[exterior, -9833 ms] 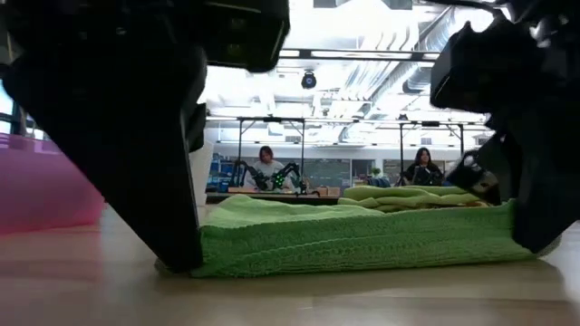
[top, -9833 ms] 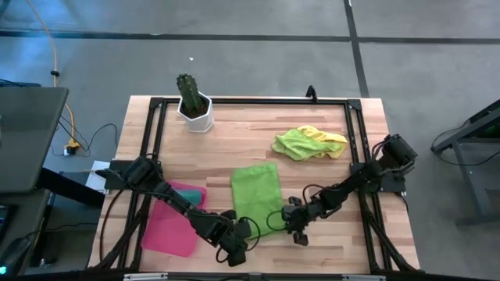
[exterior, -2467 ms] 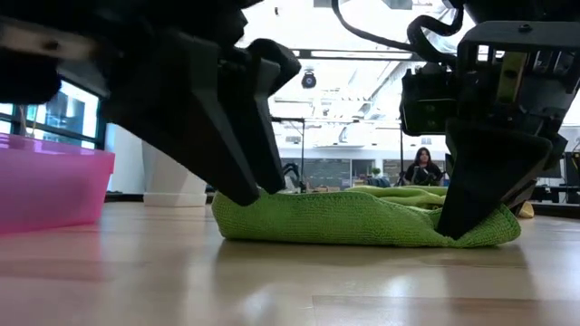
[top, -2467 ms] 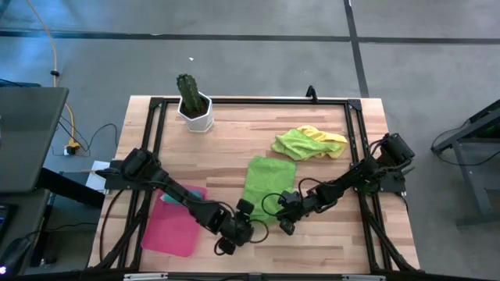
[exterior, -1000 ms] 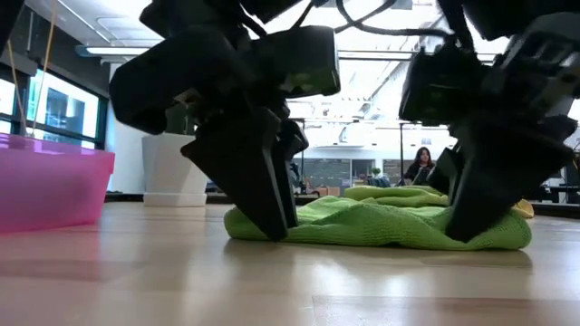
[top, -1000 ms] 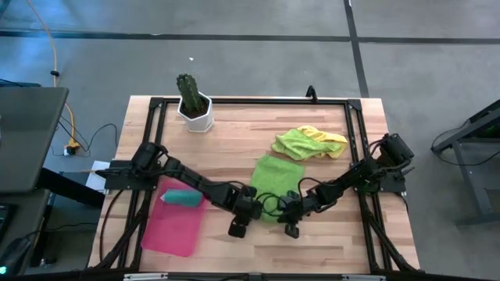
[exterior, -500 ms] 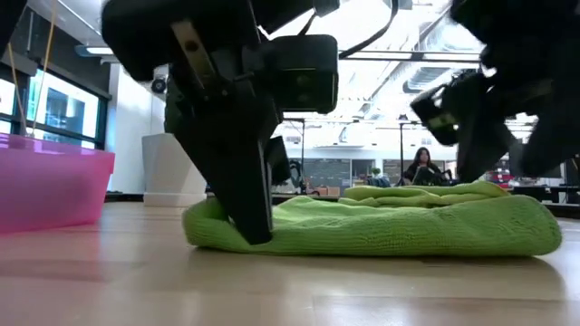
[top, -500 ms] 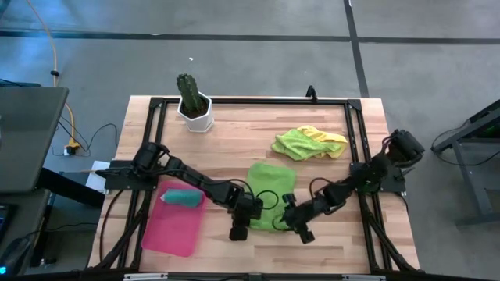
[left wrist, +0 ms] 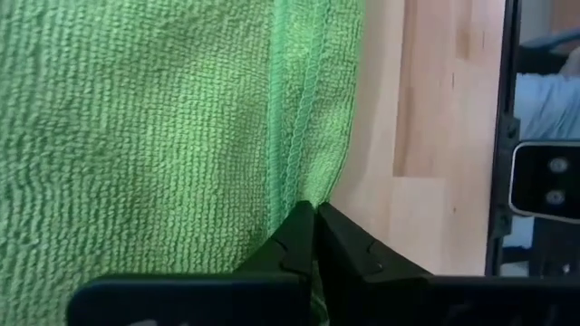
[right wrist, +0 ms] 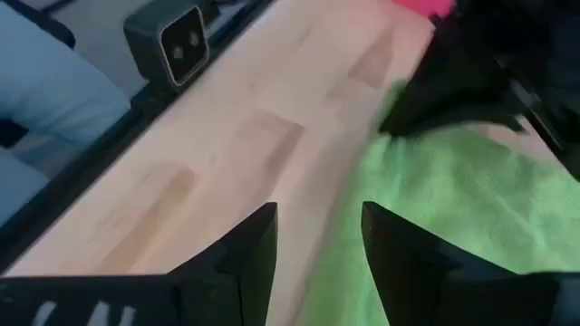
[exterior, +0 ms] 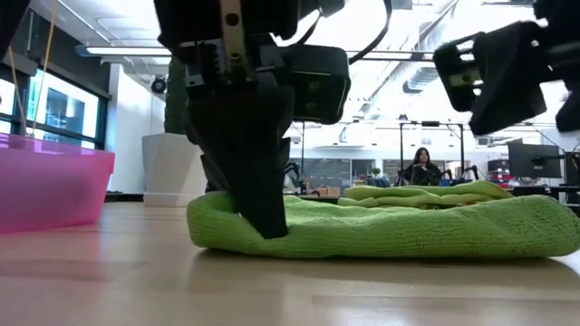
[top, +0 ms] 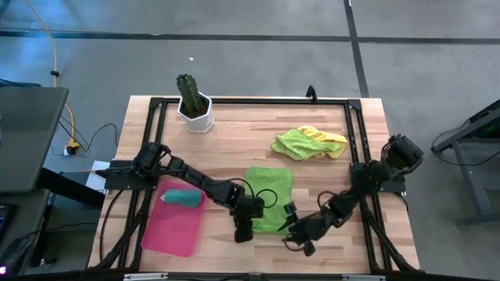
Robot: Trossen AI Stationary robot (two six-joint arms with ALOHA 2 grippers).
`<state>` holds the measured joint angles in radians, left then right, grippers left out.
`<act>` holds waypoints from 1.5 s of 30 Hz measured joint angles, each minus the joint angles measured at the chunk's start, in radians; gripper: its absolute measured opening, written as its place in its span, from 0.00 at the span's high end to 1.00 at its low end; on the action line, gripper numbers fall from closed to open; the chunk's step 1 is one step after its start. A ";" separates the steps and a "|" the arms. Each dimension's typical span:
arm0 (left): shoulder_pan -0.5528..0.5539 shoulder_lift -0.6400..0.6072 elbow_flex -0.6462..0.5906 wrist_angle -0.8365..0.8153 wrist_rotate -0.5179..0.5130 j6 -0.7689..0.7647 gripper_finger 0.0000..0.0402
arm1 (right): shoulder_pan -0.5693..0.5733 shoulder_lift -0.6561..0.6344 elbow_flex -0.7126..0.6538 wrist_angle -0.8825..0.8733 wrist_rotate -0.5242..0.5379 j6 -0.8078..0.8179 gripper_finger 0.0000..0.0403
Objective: Roll microfiber towels into tight, uniform cylinder then place into a basket
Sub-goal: Roll the dark green towel
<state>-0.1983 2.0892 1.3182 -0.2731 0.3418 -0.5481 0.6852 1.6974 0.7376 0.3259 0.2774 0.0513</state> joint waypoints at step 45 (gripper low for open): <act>0.027 0.000 0.004 0.020 0.093 -0.060 0.95 | 0.000 0.139 0.003 -0.062 -0.103 0.759 0.99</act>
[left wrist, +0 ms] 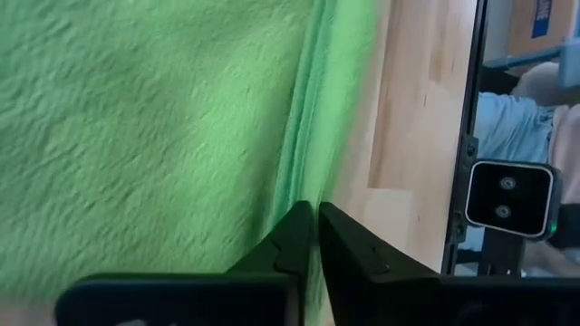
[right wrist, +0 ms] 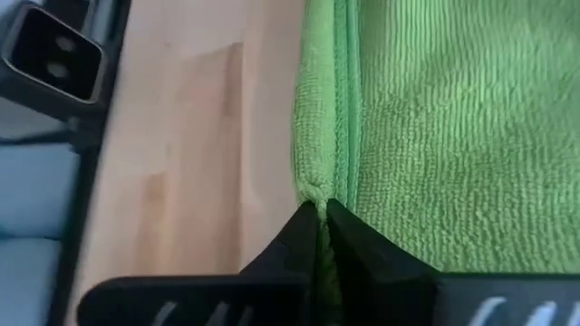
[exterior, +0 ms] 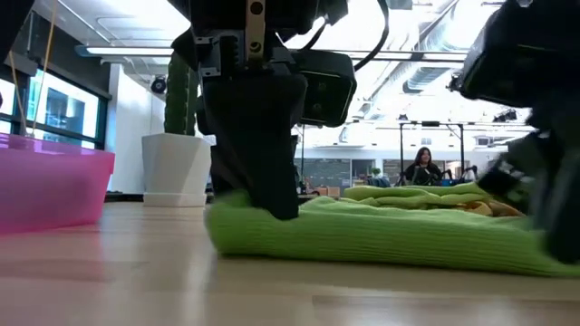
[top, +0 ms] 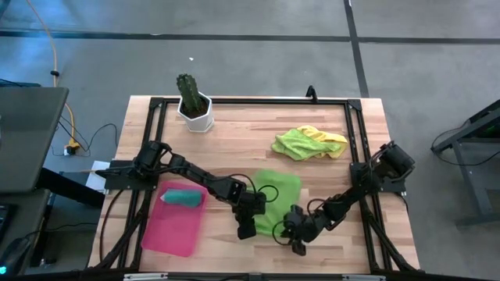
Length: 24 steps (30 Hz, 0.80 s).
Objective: Roll microfiber towels into tight, uniform cylinder then place into a basket
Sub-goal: Roll the dark green towel
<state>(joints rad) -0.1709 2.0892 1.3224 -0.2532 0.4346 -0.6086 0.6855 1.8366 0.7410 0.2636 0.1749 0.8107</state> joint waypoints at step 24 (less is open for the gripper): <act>-0.210 0.000 0.071 0.040 -0.516 0.911 0.76 | 0.002 -0.001 -0.002 0.000 -0.097 0.529 1.00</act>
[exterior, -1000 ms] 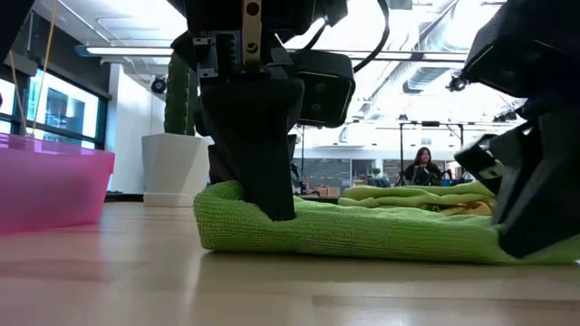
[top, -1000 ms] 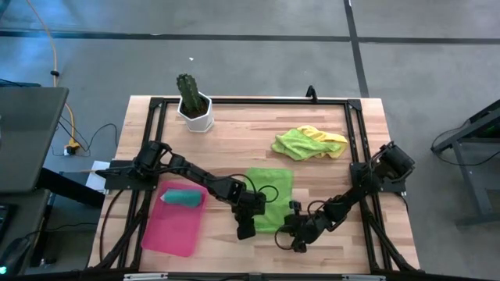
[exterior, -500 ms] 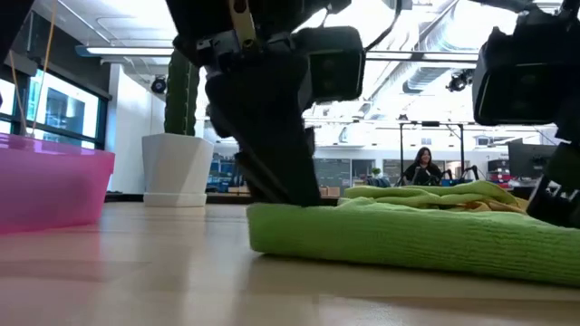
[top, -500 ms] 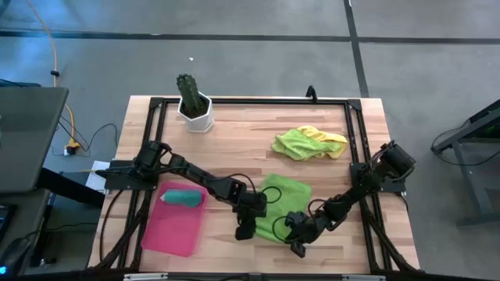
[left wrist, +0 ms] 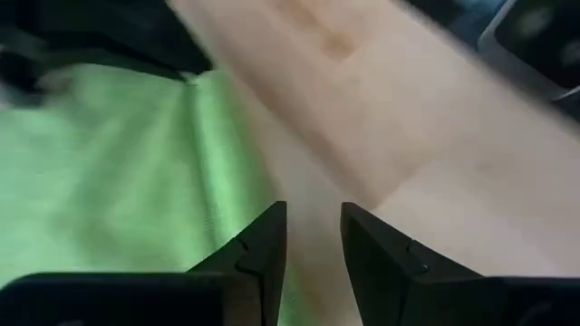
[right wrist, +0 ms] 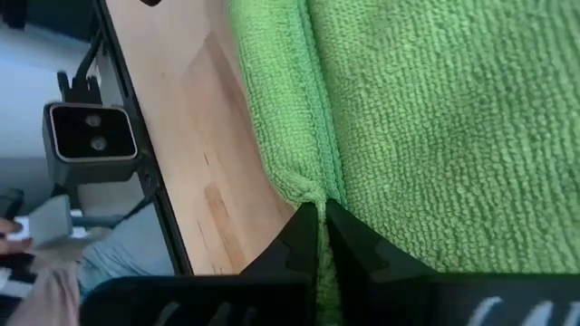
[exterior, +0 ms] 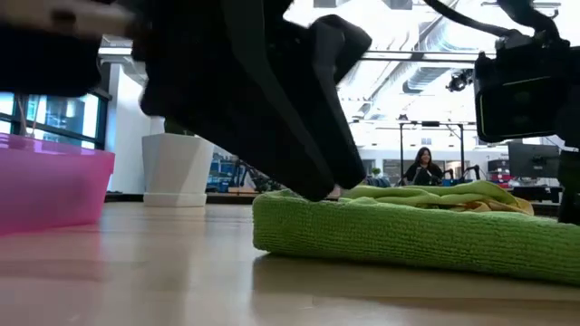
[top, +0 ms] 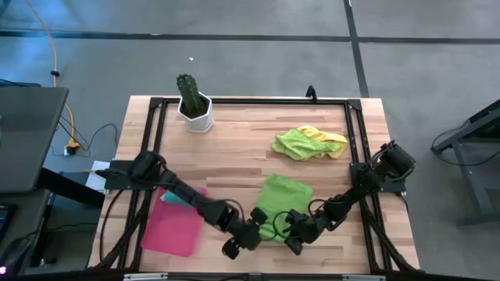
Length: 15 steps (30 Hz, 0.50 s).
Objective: Roll microfiber towels into tight, uniform cylinder then place into a basket
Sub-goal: Roll the dark green towel
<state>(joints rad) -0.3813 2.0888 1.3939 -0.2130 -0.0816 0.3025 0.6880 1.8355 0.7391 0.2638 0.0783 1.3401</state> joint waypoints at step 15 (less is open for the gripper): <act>-0.043 0.000 -0.018 -0.015 -0.213 -0.056 0.76 | 0.001 0.000 -0.002 -0.005 0.071 0.246 1.00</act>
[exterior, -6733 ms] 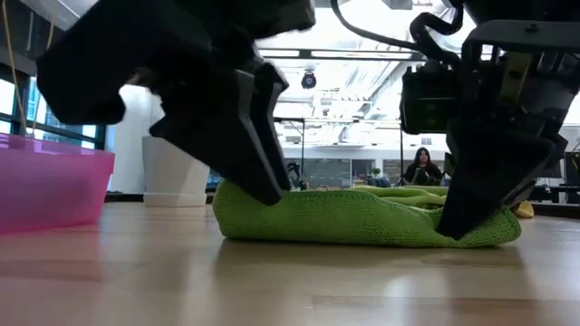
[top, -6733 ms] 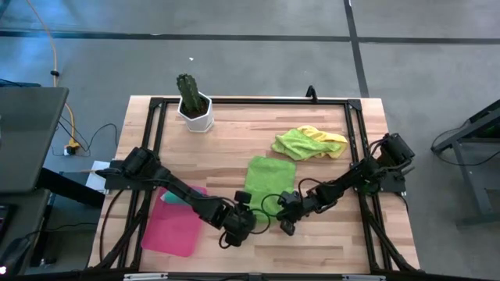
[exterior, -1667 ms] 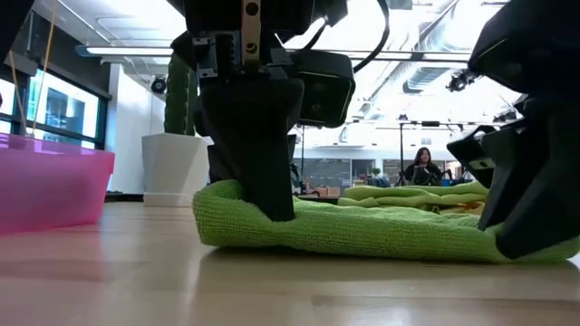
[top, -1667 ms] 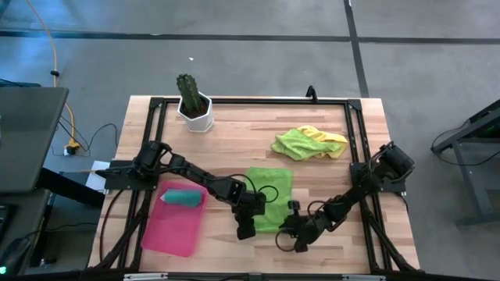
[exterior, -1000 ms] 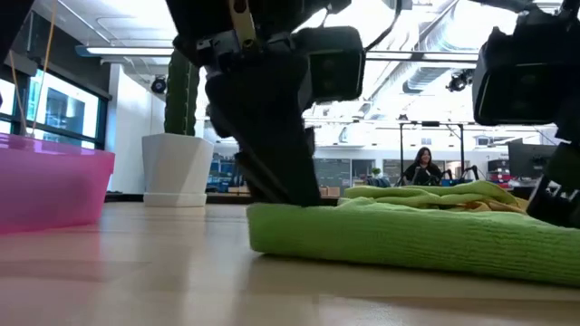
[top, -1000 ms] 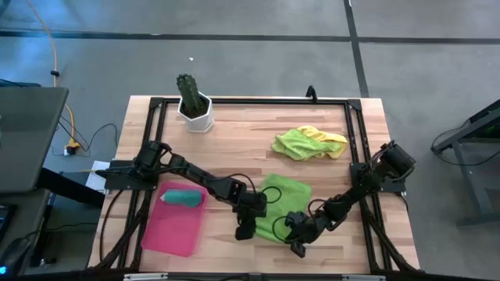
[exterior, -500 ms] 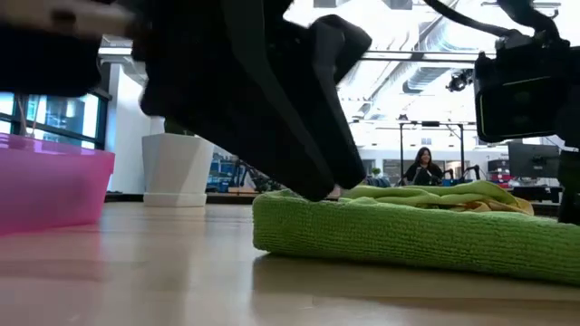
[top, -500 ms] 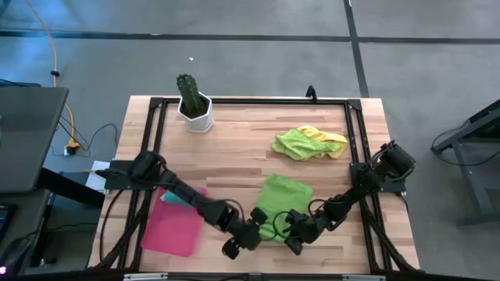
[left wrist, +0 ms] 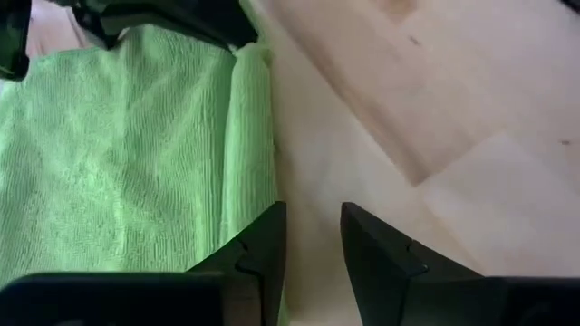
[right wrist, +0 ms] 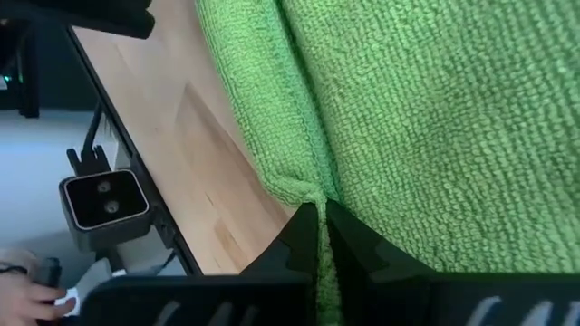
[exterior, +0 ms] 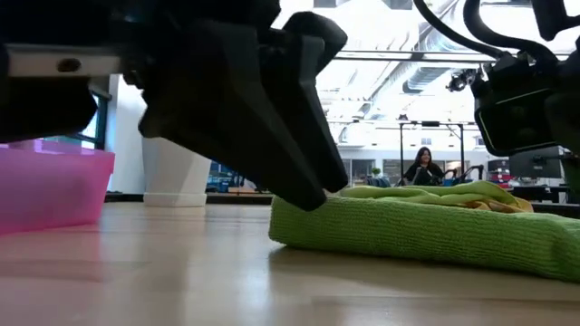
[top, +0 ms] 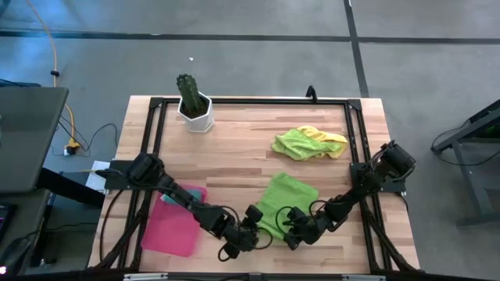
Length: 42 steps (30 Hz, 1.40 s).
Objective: Roll microfiber towels into tight, uniform cylinder then place into a basket
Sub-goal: Roll the dark green towel
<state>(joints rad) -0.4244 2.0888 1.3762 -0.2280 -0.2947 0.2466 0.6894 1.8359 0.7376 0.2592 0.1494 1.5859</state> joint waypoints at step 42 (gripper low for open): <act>0.150 0.081 -0.016 0.013 0.304 -0.284 0.83 | -0.006 -0.065 -0.005 -0.005 -0.012 -0.405 0.92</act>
<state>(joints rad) -0.2741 2.1696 1.3605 -0.2149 0.0089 -0.0373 0.6836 1.7706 0.7322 0.2542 0.1371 1.1805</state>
